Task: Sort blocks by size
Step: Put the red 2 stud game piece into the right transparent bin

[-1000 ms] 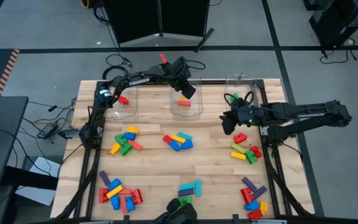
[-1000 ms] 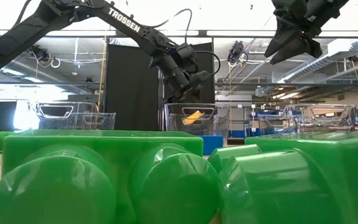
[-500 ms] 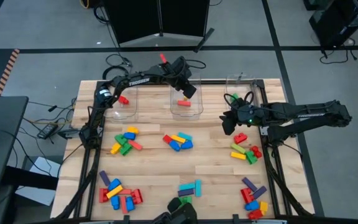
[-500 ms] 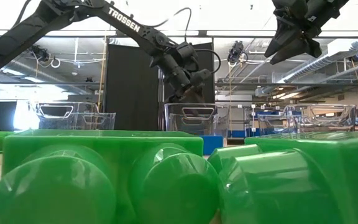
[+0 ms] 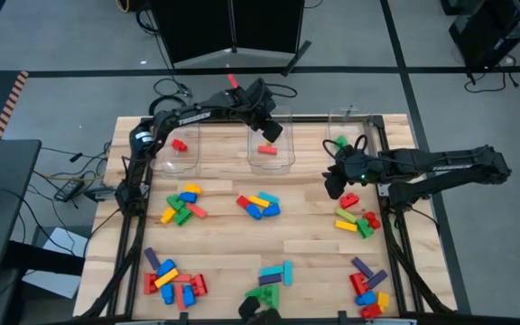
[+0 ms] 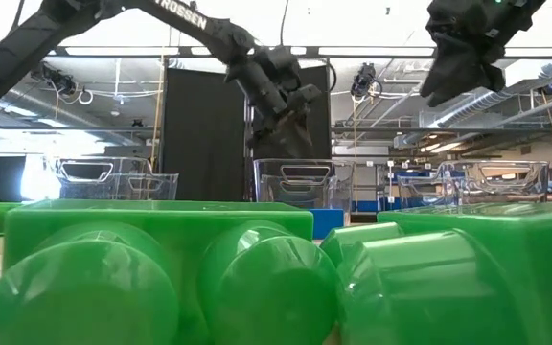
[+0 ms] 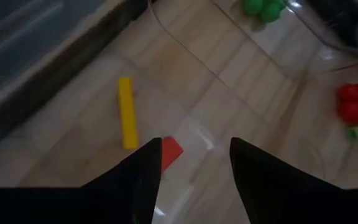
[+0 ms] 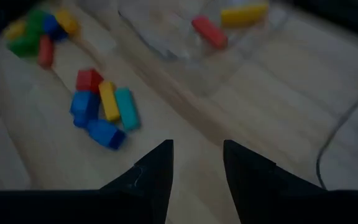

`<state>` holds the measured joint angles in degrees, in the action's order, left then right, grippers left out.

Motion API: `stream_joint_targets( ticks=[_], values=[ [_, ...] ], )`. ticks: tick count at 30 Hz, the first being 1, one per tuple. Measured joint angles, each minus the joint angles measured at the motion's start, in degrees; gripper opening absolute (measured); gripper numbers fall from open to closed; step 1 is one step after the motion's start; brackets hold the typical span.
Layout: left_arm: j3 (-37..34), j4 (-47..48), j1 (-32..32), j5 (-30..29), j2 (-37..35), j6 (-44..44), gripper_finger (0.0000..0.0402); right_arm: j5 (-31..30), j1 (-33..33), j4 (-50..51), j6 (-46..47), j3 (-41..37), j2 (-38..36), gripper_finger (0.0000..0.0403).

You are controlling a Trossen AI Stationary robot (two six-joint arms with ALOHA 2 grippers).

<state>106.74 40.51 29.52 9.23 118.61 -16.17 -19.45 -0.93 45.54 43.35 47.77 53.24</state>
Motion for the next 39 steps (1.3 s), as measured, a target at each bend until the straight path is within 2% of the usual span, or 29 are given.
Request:
stream_joint_targets(
  ticks=[3,5,11,15,21,26,29,32,36,39],
  values=[
    [0.00,2.91,-2.60,-5.52,-2.72,0.47,0.0198,1.90,0.00,4.70,1.14,0.00,-0.61,0.0151],
    [0.00,4.01,-4.36,-7.06,-4.41,0.05,0.0198,3.99,0.00,8.01,2.14,0.00,-1.24,0.0149],
    [0.00,5.81,-9.58,-7.08,-8.17,-0.87,0.0198,12.87,0.00,12.71,2.62,0.00,-3.61,0.0148],
    [0.00,7.82,-13.12,-7.12,-9.19,-2.33,0.0198,16.19,-0.07,13.43,1.36,0.00,-4.87,0.0149],
    [0.00,11.98,-19.02,-9.06,-9.29,-3.04,0.0198,16.29,-0.07,15.71,1.09,0.00,-5.51,0.0148],
    [0.00,11.95,-24.74,-19.68,-9.29,-7.01,0.0198,16.29,-0.11,18.14,1.05,0.00,-5.45,0.0148],
    [0.00,11.99,-27.51,-20.46,-9.29,-8.02,0.0198,16.51,-0.17,18.91,1.07,0.00,-5.47,0.0152],
    [-0.13,12.09,-30.17,-21.11,-9.29,-8.27,0.0198,16.51,-1.14,19.04,1.78,0.00,-5.46,0.0163],
    [-0.28,12.17,-34.13,-26.54,-9.29,-9.59,0.0198,16.40,-3.86,19.53,3.42,0.00,-5.47,0.0188],
    [-0.47,11.90,-37.15,-27.45,-9.30,-9.32,0.0198,14.62,-6.25,19.66,5.96,-0.99,-5.46,0.0211]
  ],
)
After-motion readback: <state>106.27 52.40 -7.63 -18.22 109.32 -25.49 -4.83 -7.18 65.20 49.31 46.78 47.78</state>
